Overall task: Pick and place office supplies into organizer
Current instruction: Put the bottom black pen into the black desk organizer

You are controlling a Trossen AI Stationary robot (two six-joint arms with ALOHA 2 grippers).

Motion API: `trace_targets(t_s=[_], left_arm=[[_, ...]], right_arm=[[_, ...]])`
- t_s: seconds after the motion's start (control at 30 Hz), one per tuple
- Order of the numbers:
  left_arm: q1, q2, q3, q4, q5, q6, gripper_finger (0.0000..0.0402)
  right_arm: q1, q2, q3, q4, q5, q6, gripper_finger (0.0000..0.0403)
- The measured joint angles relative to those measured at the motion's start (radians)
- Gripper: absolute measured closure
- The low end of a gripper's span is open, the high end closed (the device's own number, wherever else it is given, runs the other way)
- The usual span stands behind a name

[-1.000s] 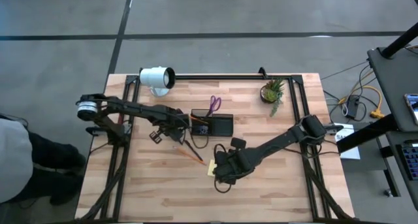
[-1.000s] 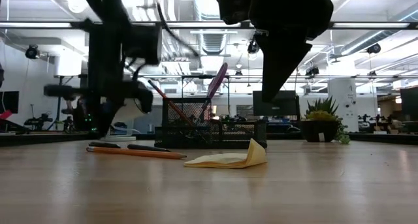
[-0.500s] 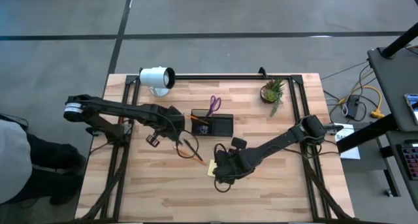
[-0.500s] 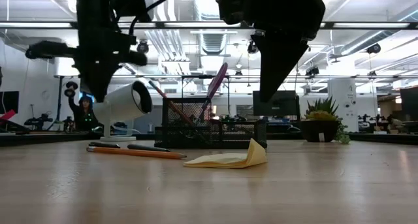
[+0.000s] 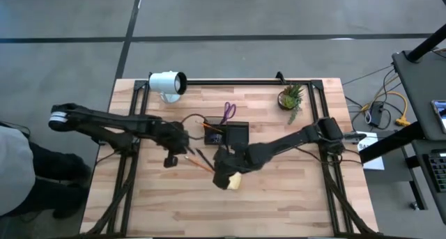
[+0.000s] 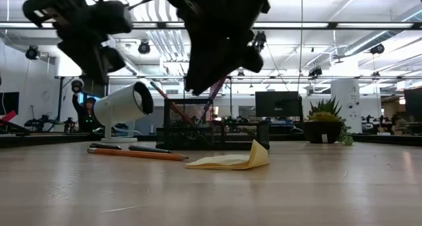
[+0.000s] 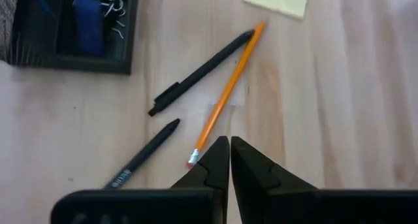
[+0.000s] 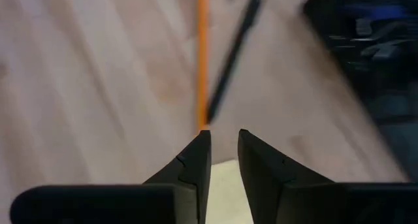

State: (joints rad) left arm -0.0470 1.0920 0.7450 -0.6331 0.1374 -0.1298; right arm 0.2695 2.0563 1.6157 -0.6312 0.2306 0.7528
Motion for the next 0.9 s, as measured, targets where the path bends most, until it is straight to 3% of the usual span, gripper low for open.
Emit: trace_targets(t_s=[0.1, 0.33, 0.53, 0.77, 0.9], left_arm=[[-0.010, -0.088, -0.093, 0.081, -0.005, -0.085, 0.0401], [-0.012, -0.205, -0.220, 0.116, -0.174, -0.179, 0.0401], [-0.012, -0.216, -0.274, 0.124, -0.199, -0.215, 0.0399], [-0.013, -0.230, -0.300, 0.189, -0.200, -0.259, 0.0342], [-0.013, -0.226, -0.312, 0.205, -0.199, -0.261, 0.0319]], right_arm=[[-0.026, 0.032, 0.000, 0.055, -0.082, -0.022, 0.0335], [-0.029, 0.105, 0.027, 0.113, -0.071, -0.061, 0.0335], [-0.044, 0.105, 0.043, 0.158, 0.091, -0.184, 0.0317], [-0.063, 0.113, 0.038, 0.140, 0.072, -0.173, 0.0263], [-0.058, 0.136, 0.033, 0.146, 0.026, -0.162, 0.0257]])
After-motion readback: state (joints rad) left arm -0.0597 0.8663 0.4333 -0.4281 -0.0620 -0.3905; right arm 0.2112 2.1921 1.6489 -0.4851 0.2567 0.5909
